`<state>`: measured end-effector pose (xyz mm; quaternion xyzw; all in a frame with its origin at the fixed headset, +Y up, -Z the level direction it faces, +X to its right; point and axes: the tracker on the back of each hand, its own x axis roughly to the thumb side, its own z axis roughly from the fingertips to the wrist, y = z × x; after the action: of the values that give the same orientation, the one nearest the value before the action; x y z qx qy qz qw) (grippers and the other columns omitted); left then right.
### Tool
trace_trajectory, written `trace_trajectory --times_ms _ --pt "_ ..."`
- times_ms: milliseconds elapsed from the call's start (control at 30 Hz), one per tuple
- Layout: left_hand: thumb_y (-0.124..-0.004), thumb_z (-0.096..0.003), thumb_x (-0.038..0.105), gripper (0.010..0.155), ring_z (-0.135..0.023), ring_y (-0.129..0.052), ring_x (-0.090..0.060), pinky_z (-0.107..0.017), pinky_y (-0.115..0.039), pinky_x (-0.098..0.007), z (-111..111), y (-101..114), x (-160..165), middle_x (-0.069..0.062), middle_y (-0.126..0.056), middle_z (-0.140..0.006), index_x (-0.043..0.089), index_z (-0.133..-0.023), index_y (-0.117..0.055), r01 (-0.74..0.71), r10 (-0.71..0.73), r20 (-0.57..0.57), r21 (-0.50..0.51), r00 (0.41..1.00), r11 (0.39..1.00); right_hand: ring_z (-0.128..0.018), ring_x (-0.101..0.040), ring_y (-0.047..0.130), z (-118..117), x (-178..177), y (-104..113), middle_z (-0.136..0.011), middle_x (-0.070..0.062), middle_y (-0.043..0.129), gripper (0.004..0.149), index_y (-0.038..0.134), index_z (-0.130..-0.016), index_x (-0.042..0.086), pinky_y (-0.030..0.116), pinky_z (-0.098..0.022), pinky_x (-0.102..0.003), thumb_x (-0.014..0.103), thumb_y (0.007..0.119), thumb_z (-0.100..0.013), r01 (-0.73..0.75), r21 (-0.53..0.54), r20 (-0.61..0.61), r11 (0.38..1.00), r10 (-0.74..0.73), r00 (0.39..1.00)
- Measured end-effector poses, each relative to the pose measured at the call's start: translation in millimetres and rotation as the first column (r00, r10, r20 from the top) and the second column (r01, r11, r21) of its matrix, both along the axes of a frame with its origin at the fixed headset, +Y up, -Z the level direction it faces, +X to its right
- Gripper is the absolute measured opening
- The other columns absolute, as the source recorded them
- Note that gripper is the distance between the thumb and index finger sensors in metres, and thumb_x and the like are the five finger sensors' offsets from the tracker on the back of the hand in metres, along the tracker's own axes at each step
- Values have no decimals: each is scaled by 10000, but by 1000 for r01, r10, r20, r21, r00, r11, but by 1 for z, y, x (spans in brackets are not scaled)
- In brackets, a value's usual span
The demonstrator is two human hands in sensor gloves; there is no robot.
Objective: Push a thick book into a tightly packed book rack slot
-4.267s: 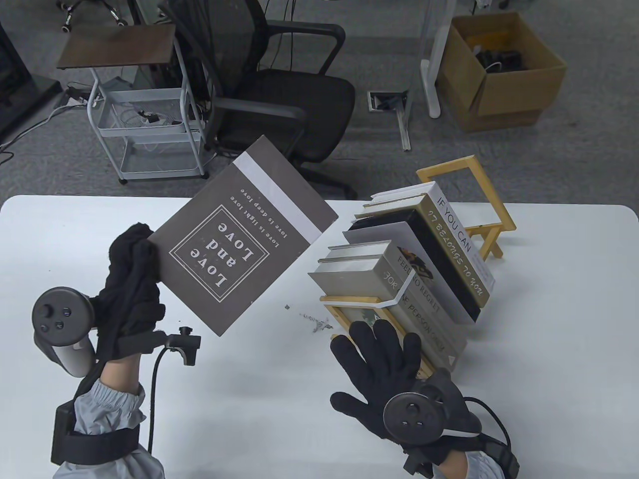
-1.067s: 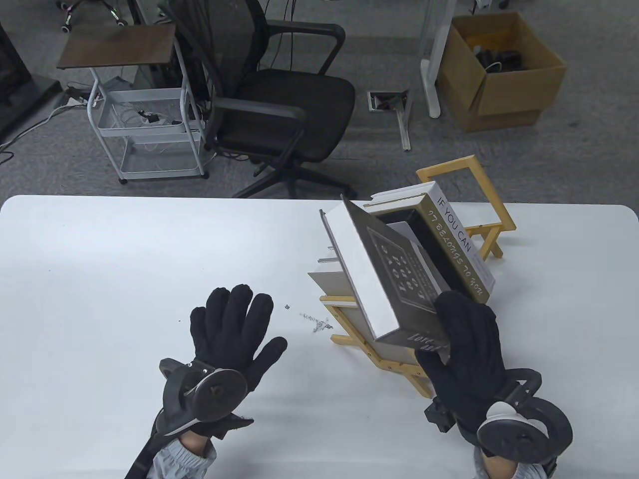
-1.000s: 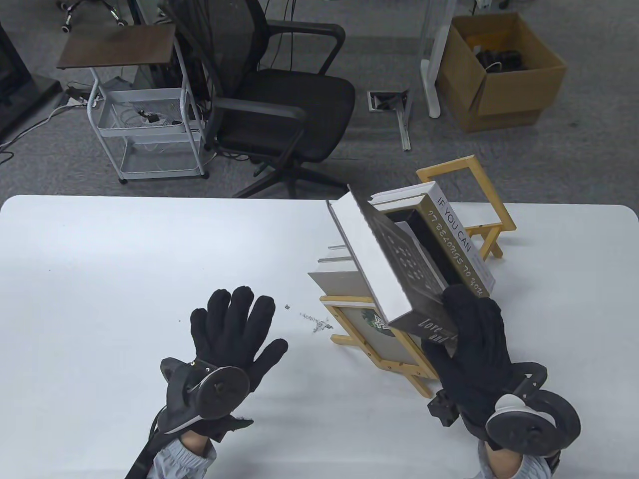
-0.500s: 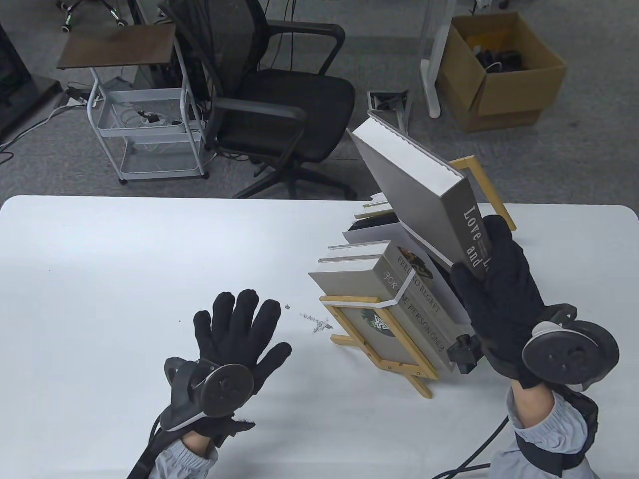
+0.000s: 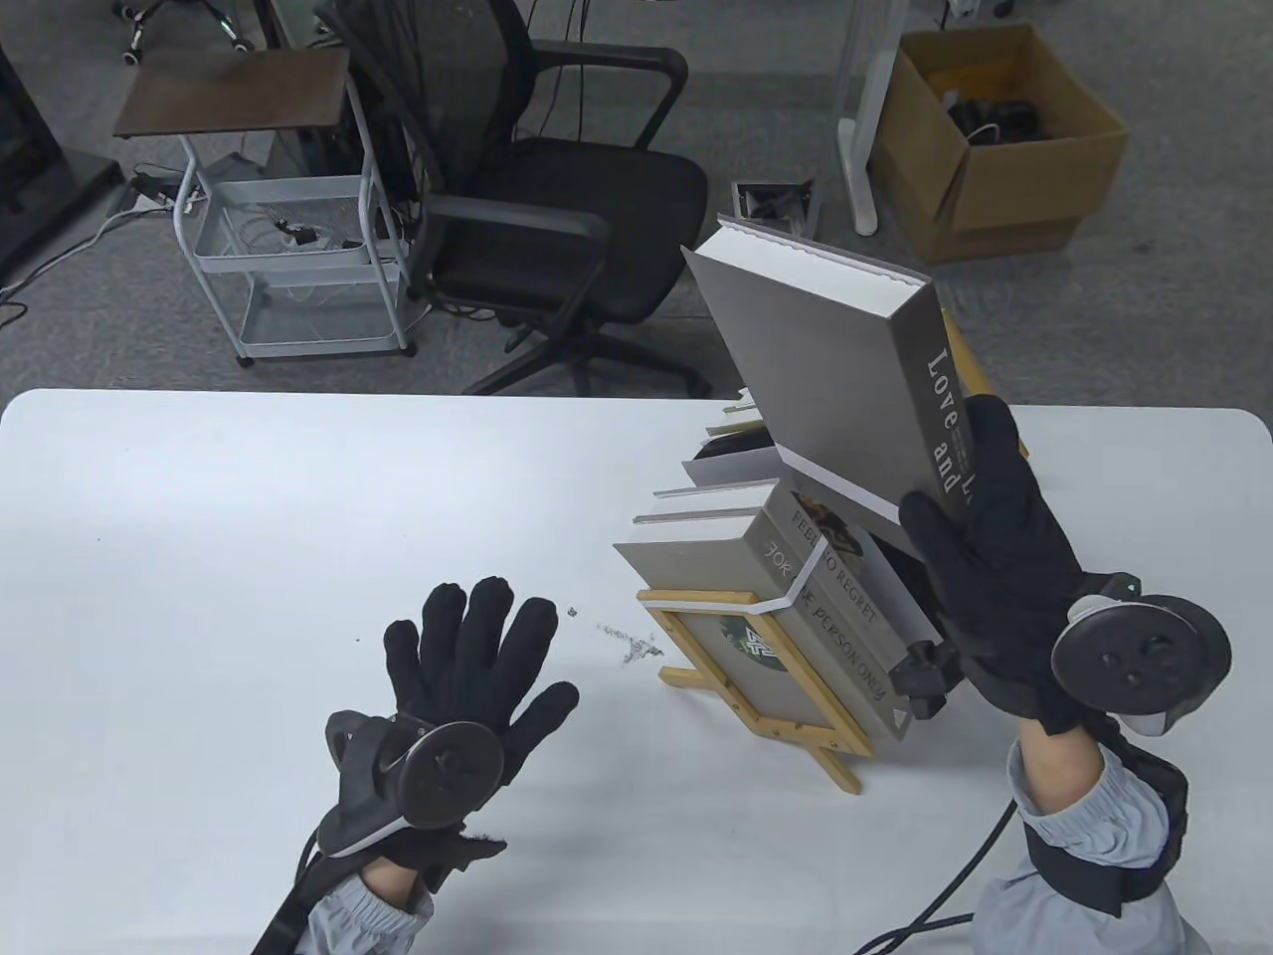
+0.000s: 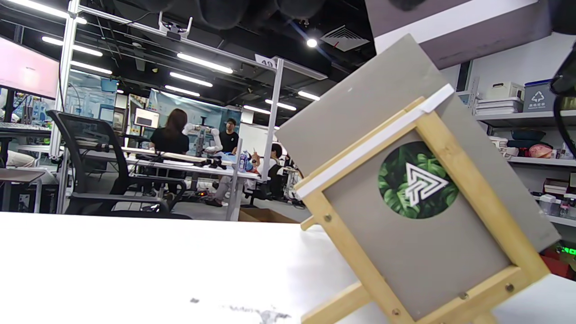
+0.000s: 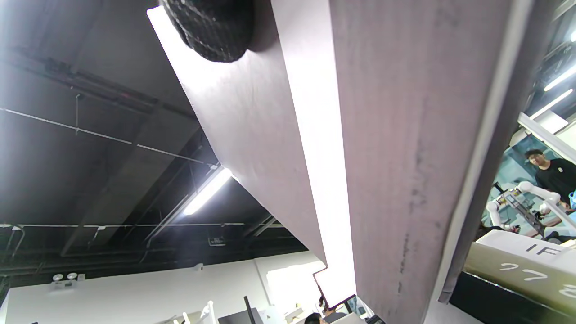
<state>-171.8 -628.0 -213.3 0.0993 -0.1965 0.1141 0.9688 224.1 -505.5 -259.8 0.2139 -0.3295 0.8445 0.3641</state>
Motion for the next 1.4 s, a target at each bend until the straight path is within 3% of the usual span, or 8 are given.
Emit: trace_trajectory --times_ms 500,1000,1400 --pt "-484 -690 646 695 -1133 -343 -630 -734 -320 -823 1 1 -3 -247 -352 -1313 274 -1263 -355 -12 12 -9 11 1000 1000 -878 -483 772 -21 -1 -31 -1072 -292 664 743 393 -1185 -27 493 -684 -710 327 737 -629 -43 -93 26 995 46 999" --pt "-483 -691 644 694 -1134 -341 -630 -733 -321 -824 0 0 -4 -248 -345 -1313 272 -1263 -357 -10 10 -20 0 1000 1000 -883 -476 733 -38 22 -88 -1075 -284 622 729 396 -1184 -13 468 -691 -703 325 731 -632 -7 -201 3 980 7 1000" --pt "-482 -692 642 691 -1131 -344 -632 -733 -321 -824 -1 0 -4 -249 -343 -1312 272 -1262 -358 -12 12 -24 1 1000 1000 -896 -488 690 -39 28 -116 -1086 -291 573 723 380 -1179 -28 429 -693 -707 307 723 -638 -31 -268 -20 963 27 999"
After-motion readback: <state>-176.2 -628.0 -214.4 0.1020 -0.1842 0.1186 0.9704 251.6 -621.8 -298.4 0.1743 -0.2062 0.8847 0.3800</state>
